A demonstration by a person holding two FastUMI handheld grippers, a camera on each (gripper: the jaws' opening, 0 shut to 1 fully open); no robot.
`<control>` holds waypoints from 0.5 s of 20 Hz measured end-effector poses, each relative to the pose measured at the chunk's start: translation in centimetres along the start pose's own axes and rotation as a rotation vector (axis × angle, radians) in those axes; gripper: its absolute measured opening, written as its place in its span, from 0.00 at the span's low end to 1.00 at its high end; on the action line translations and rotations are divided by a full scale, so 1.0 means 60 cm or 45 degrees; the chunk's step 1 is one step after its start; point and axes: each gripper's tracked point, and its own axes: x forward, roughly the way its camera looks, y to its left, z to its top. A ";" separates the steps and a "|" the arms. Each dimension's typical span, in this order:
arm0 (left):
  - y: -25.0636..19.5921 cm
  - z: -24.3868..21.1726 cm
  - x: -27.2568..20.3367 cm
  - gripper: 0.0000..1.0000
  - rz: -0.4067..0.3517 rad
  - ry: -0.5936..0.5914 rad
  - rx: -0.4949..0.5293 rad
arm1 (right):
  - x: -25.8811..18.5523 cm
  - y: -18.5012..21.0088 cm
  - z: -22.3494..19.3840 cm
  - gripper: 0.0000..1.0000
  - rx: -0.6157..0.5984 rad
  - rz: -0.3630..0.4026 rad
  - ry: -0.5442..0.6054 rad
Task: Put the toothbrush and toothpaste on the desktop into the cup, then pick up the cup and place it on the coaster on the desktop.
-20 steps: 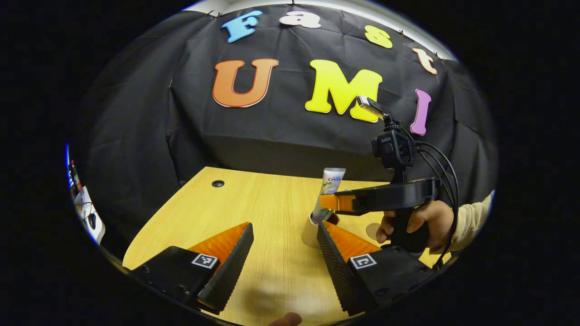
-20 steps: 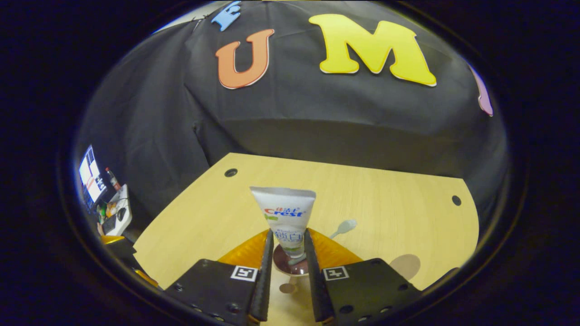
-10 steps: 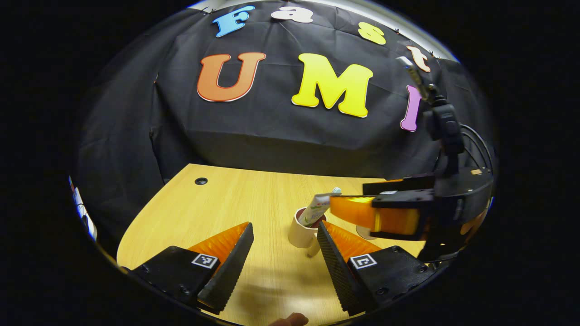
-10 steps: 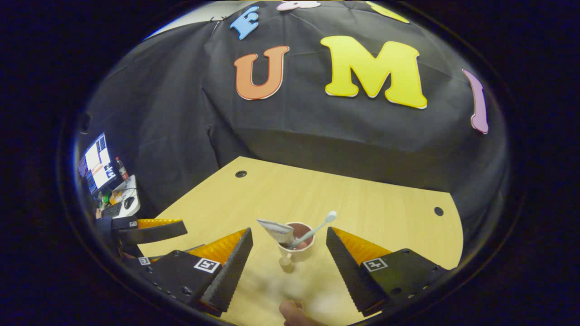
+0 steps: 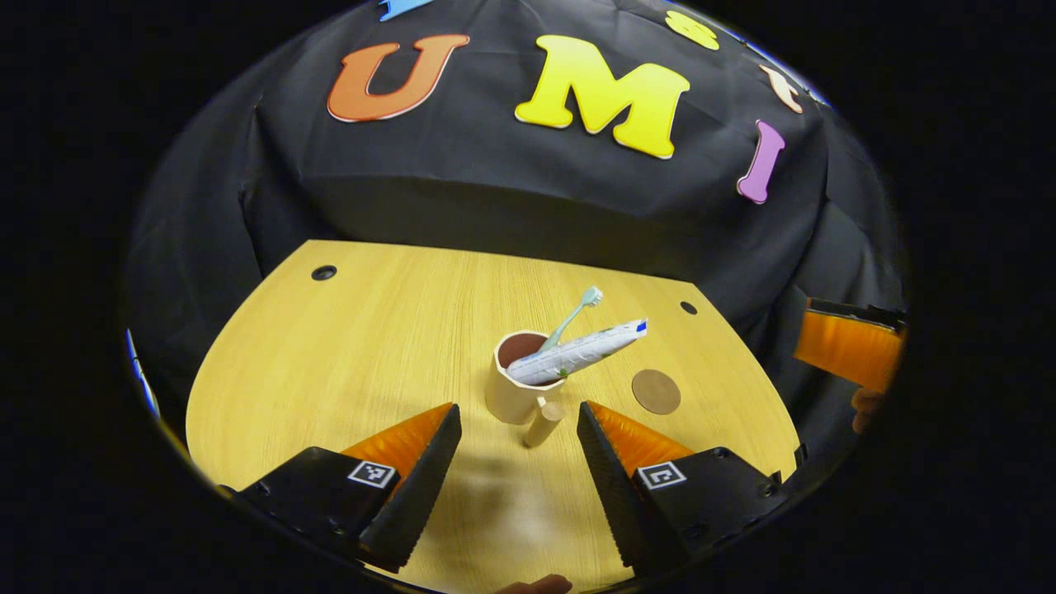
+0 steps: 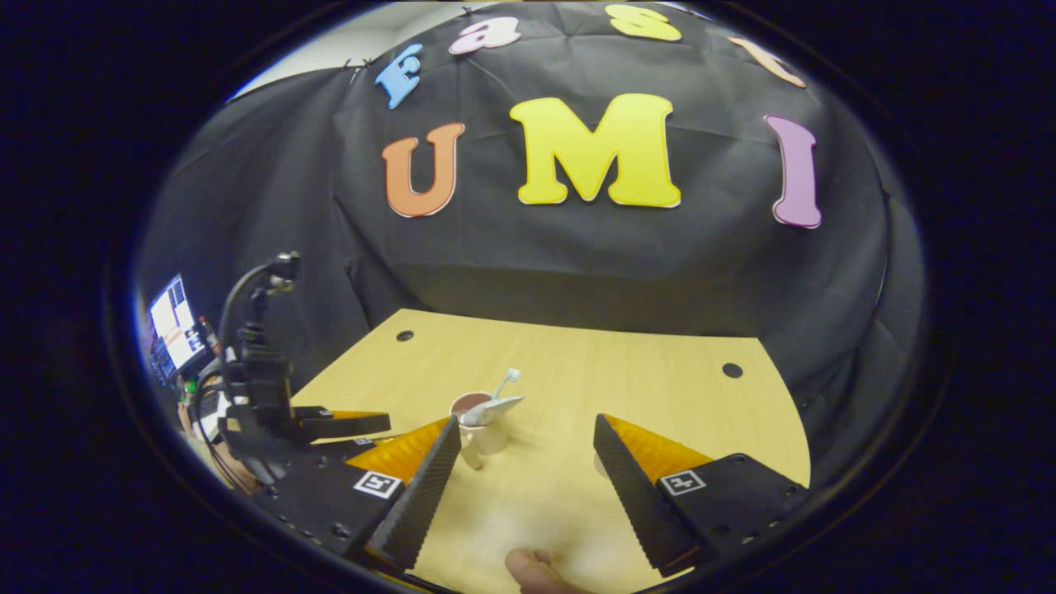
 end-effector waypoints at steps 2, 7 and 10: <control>-0.016 -0.007 0.035 1.00 0.012 0.102 0.000 | -0.013 -0.029 -0.003 0.96 -0.013 -0.006 0.008; -0.028 -0.044 0.108 0.99 0.082 0.386 0.047 | -0.030 -0.088 -0.002 0.95 -0.014 0.002 0.005; -0.019 -0.054 0.140 0.88 0.144 0.494 0.111 | -0.038 -0.123 -0.006 0.97 0.004 -0.004 0.009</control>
